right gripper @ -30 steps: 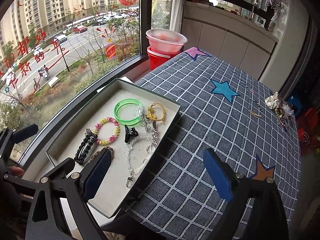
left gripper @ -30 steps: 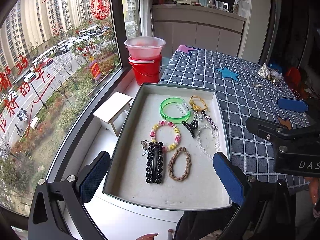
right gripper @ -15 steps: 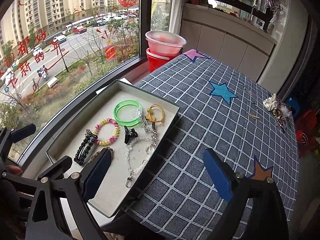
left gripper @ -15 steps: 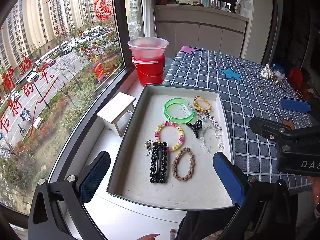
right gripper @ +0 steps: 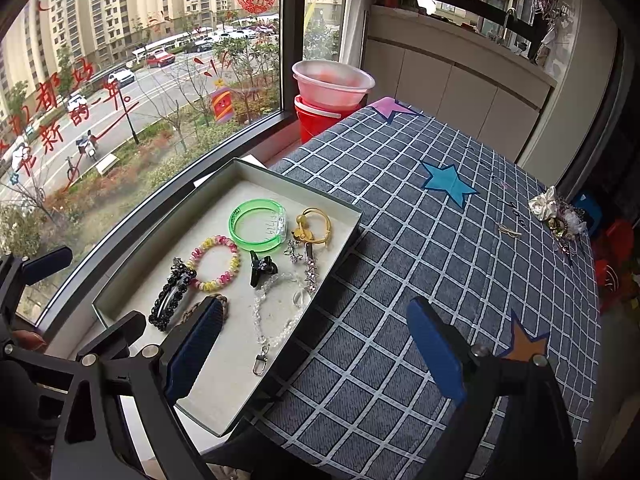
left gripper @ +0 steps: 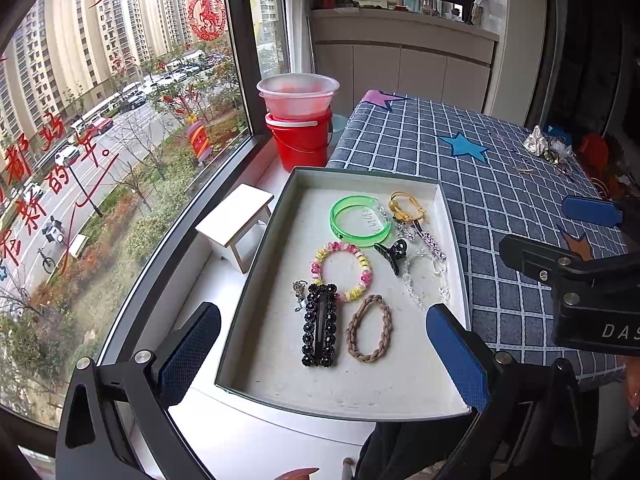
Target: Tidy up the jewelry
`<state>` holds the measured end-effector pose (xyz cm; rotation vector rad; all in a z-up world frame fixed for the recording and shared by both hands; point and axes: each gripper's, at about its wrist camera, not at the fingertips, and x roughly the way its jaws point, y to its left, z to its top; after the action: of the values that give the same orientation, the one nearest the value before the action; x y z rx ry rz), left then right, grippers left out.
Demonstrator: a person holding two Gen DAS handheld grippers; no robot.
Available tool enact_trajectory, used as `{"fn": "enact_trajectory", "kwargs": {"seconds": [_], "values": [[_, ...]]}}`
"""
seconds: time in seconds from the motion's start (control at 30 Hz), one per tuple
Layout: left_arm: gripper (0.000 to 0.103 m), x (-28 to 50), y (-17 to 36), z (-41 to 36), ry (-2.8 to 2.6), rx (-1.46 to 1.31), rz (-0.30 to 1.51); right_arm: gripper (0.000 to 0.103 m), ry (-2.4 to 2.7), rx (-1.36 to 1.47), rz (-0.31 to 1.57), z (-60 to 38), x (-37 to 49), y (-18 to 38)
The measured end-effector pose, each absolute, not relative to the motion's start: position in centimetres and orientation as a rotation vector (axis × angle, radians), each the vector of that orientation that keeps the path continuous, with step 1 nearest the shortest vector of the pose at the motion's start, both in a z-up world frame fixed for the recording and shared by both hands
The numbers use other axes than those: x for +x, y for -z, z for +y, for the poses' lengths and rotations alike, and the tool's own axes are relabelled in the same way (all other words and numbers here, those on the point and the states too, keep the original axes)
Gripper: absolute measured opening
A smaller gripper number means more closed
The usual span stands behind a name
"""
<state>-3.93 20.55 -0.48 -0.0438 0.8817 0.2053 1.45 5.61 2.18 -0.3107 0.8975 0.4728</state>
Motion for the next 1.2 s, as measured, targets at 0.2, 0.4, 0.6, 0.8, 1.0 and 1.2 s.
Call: {"fn": "enact_trajectory", "kwargs": {"seconds": [0.2,0.4,0.6,0.8,1.0,1.2], "values": [[0.103,-3.94,0.48,20.56,-0.206,-0.044,0.882,0.094,-0.473,-0.311,0.898,5.61,1.46,-2.18],[0.103,-3.99,0.56,20.61,-0.208,-0.044,0.882,0.094,-0.473,-0.309,0.898,5.63,1.45,-2.17],[0.103,-4.0,0.6,20.63,-0.209,-0.044,0.883,0.094,-0.473,-0.309,0.899,5.6,1.48,-2.2],[0.103,-3.98,0.59,20.62,-0.209,-0.043,0.883,0.094,-0.474,-0.309,0.9,5.63,1.5,-2.14],[0.103,-4.0,0.62,20.66,-0.21,-0.043,0.883,0.094,-0.475,-0.309,0.901,5.64,1.51,-2.11],[0.103,-4.17,0.78,20.78,-0.214,-0.042,0.884,0.094,-0.475,-0.308,0.902,5.69,1.5,-2.04]]}}
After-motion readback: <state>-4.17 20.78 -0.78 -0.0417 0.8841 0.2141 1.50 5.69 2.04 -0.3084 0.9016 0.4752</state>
